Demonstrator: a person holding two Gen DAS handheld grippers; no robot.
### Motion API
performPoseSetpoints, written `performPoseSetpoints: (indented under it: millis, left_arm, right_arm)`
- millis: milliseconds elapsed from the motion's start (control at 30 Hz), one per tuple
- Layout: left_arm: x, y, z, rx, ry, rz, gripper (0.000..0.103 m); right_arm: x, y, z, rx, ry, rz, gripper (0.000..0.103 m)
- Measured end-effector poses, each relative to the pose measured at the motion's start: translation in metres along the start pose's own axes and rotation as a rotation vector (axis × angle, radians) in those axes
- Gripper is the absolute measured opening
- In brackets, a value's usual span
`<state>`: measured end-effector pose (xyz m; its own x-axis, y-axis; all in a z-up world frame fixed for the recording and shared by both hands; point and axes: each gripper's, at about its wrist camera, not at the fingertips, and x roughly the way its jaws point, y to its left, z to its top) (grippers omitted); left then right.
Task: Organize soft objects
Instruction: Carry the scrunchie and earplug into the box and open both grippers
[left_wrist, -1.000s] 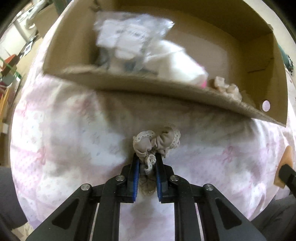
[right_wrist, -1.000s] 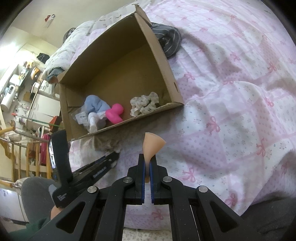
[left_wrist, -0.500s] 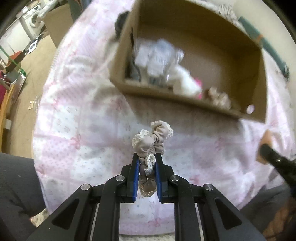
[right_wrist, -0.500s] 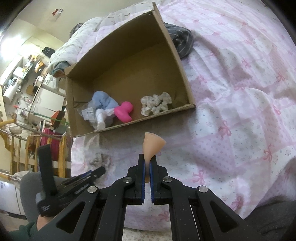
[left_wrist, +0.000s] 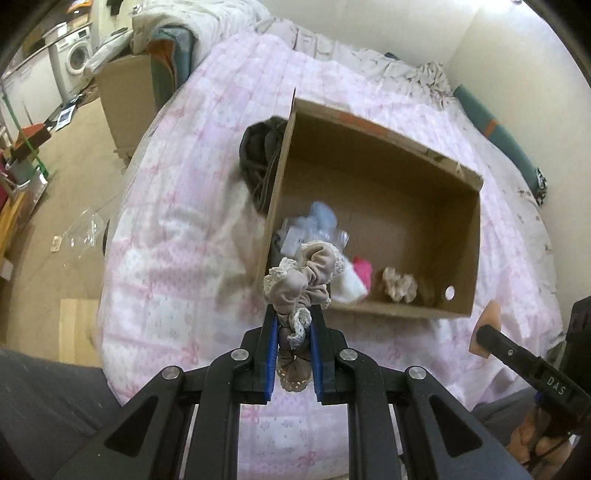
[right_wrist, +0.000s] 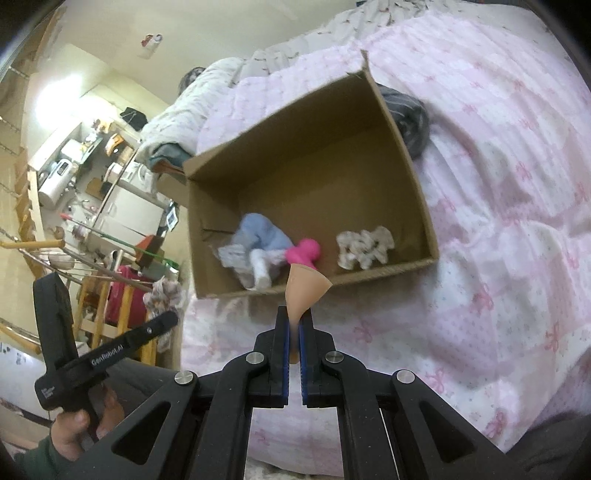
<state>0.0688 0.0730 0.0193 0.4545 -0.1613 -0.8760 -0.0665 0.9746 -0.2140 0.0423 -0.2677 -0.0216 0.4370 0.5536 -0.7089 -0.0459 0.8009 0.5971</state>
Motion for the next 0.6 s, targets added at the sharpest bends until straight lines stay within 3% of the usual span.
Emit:
performPoseSetpoints:
  millis: [100, 333, 600]
  left_arm:
    - [0.018, -0.033, 0.008, 0.017, -0.032, 0.002, 0.014]
    - [0.019, -0.057, 0.041, 0.068, -0.094, 0.003, 0.014]
    - [0.039, -0.077, 0.059, 0.094, -0.086, -0.019, 0.014]
  right_arm:
    - [-0.006, 0.009, 0.009, -0.012, -0.018, 0.028, 0.006]
    - [-0.015, 0.016, 0.042, -0.042, -0.066, 0.04, 0.006]
    - [-0.008, 0.008, 0.073, -0.053, -0.083, 0.008, 0.006]
